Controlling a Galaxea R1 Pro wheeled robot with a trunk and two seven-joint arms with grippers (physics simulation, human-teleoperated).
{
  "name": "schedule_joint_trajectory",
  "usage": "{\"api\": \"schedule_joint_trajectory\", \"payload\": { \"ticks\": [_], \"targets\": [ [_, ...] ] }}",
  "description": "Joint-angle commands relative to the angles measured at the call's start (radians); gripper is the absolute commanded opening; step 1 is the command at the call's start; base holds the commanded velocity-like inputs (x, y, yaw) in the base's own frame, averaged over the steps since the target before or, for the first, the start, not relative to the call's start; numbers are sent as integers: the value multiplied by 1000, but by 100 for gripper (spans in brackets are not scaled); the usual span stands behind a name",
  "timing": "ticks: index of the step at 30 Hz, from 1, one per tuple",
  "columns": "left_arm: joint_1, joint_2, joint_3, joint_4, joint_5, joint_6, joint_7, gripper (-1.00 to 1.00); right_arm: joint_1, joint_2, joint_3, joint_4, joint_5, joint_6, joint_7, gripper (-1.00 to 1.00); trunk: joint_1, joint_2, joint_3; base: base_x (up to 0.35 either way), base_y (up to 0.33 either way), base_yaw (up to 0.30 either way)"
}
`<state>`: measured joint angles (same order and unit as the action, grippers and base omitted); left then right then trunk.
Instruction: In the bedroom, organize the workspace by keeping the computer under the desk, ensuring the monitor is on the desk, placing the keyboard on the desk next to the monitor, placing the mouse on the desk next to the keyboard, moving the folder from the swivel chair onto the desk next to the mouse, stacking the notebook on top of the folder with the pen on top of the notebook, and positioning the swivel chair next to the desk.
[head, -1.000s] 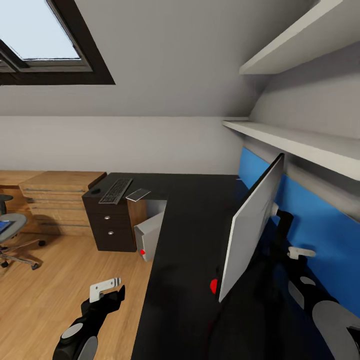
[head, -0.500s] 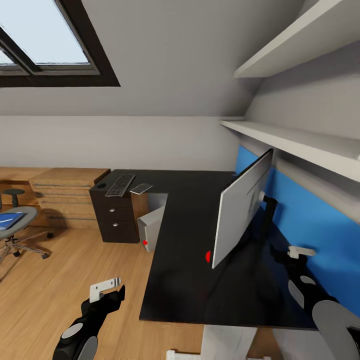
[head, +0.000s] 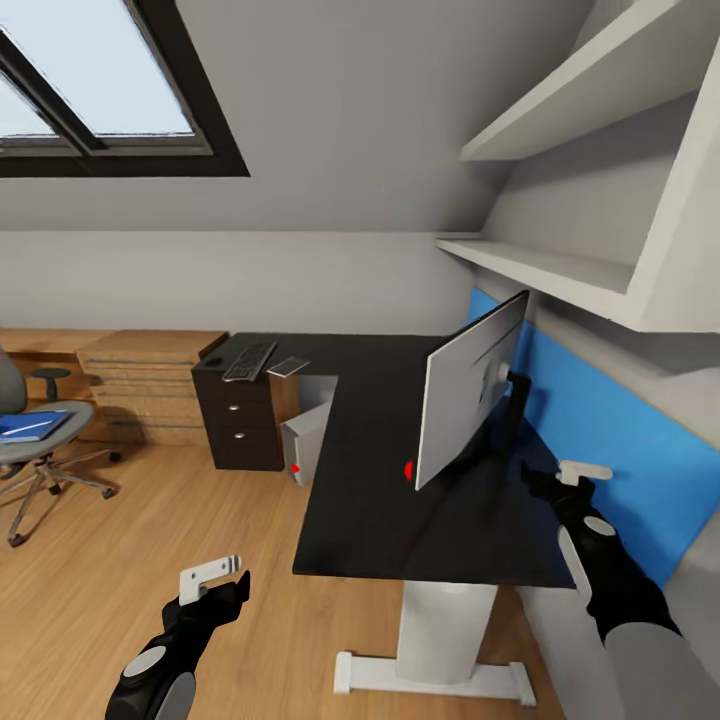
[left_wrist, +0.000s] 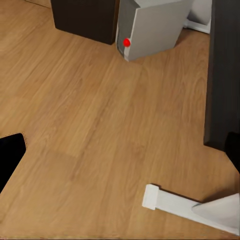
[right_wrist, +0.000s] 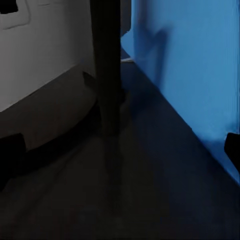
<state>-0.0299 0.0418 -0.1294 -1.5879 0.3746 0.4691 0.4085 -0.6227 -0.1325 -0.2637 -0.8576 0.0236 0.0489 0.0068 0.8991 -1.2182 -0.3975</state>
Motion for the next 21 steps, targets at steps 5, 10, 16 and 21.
{"api": "schedule_joint_trajectory", "payload": {
  "ticks": [5, 10, 16, 21],
  "targets": [
    [-1, 1, -3, 2, 10, 1, 10, 100, 229, 197, 31, -509, 55, 311, -64, 100, -1, -1, -1, -244, 188, 0],
    [-1, 1, -3, 5, 10, 0, 10, 100, 247, 206, 96, -525, 74, 315, -81, 100, -1, -1, -1, -23, 310, 0],
    [-1, 1, -3, 7, 9, -2, 10, 100, 255, 207, 118, -531, 77, 281, -85, 100, -1, -1, -1, 193, 269, 0],
    [-1, 1, -3, 9, 10, -1, 10, 100, 259, 208, 125, -537, 78, 252, -86, 100, -1, -1, -1, 85, 96, 0]
  ]
}}
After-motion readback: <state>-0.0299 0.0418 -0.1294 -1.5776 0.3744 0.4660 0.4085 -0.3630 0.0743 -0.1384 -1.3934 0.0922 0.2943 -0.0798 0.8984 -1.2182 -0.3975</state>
